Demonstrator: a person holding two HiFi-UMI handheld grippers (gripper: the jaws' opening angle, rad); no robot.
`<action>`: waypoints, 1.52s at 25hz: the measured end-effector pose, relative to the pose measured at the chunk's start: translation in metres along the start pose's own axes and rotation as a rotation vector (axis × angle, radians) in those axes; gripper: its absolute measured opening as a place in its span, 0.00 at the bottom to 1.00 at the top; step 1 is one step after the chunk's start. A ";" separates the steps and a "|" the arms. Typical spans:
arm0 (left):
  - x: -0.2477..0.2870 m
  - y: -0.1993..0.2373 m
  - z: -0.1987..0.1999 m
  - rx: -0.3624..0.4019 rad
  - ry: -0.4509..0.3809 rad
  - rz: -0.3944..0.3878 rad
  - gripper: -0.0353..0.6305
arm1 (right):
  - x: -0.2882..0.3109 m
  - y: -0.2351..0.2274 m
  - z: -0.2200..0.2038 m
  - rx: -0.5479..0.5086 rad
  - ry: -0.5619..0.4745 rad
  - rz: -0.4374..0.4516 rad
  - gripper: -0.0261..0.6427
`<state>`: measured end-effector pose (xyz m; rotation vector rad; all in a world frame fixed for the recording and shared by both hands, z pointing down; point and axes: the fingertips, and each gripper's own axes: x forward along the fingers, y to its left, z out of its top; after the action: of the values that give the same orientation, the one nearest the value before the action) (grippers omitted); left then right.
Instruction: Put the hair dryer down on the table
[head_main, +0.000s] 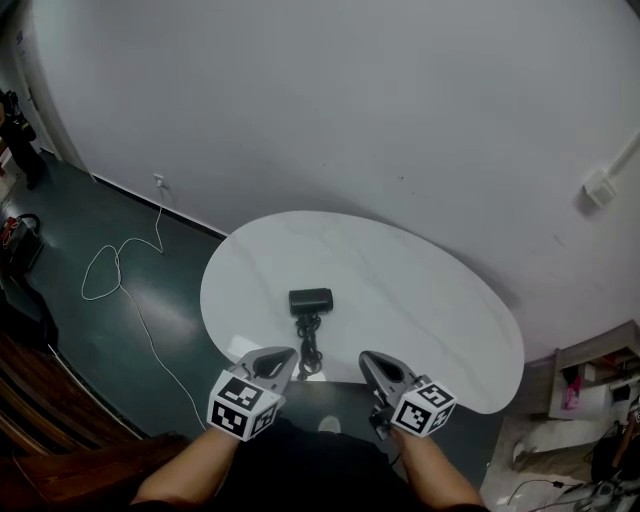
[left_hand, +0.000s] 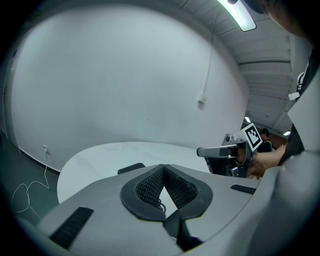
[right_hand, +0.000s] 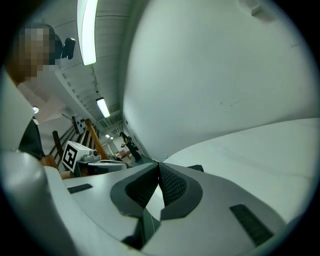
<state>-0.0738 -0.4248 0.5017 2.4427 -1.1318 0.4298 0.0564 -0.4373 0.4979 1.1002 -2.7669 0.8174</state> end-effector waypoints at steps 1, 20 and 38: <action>0.000 -0.002 0.001 0.004 -0.002 -0.003 0.07 | -0.004 0.000 0.003 0.003 -0.014 -0.001 0.05; -0.006 -0.027 0.001 0.044 -0.017 -0.008 0.07 | -0.021 0.009 -0.004 -0.089 -0.005 -0.037 0.05; -0.011 -0.024 -0.002 0.052 -0.017 0.010 0.07 | -0.018 0.011 -0.007 -0.087 -0.002 -0.031 0.05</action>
<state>-0.0623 -0.4028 0.4926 2.4907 -1.1540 0.4478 0.0613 -0.4163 0.4942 1.1264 -2.7502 0.6865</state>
